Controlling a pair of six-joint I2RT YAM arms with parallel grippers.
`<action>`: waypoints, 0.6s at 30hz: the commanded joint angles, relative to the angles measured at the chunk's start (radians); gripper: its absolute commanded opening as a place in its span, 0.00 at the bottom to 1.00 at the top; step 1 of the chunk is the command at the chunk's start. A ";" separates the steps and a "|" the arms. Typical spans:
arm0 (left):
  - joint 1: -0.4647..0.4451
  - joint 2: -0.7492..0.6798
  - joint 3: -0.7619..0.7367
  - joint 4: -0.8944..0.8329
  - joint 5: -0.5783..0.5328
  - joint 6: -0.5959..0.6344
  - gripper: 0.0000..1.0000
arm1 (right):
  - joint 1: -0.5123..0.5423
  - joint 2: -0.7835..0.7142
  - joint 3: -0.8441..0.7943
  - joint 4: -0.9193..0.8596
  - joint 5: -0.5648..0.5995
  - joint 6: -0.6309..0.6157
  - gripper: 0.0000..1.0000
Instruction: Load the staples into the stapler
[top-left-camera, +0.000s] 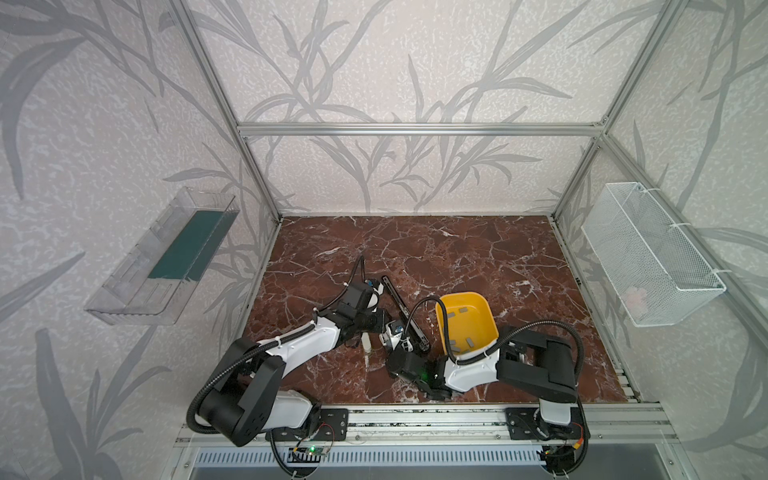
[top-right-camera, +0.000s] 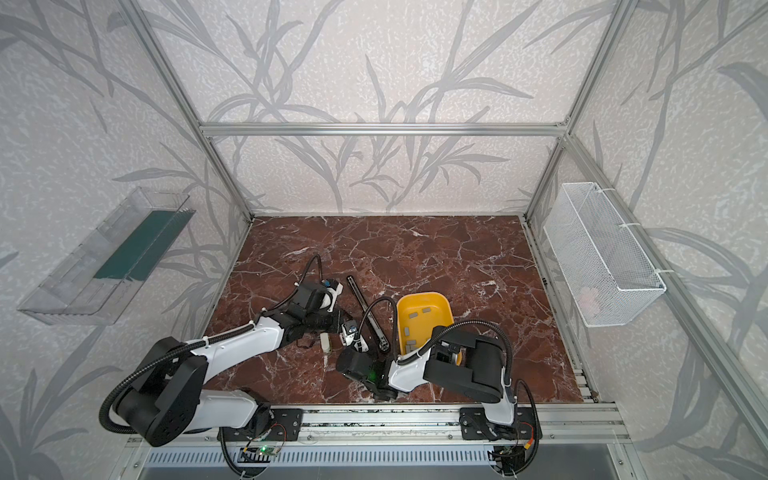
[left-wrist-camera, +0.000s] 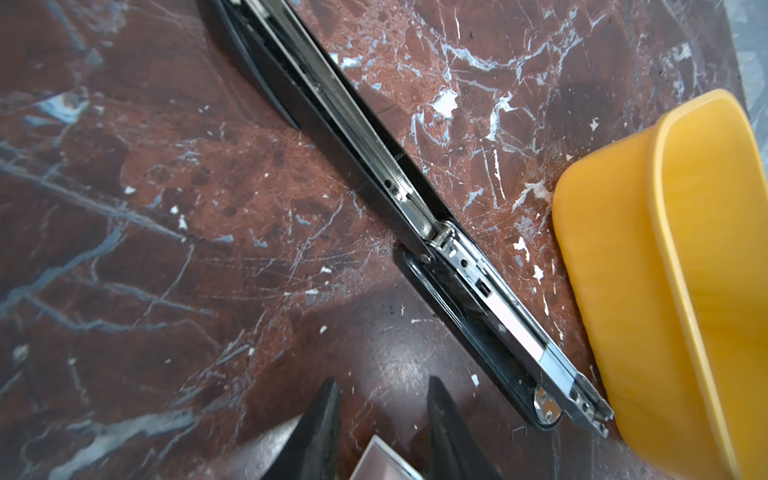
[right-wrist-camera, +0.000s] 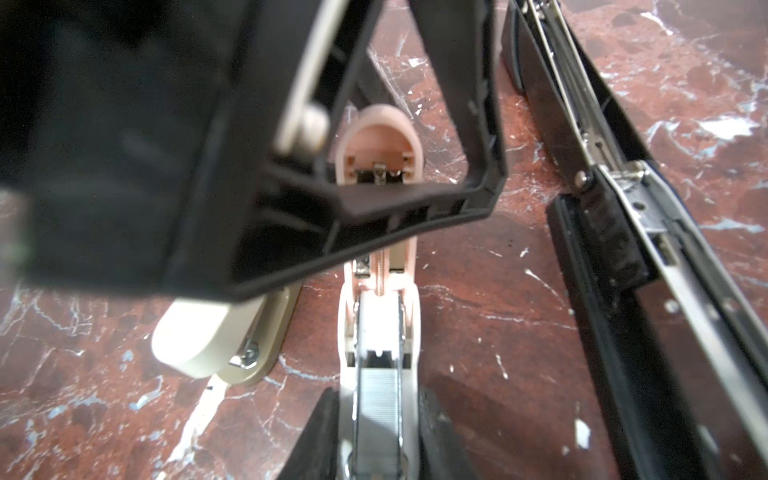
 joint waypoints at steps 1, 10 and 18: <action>-0.030 -0.069 -0.032 0.056 0.156 -0.035 0.38 | -0.021 0.033 0.010 -0.062 -0.010 0.005 0.26; -0.037 -0.067 -0.155 0.256 0.181 -0.082 0.46 | -0.006 0.048 -0.082 0.149 -0.031 -0.150 0.31; -0.044 -0.128 -0.185 0.309 0.189 -0.088 0.47 | -0.006 0.046 -0.140 0.270 -0.029 -0.185 0.39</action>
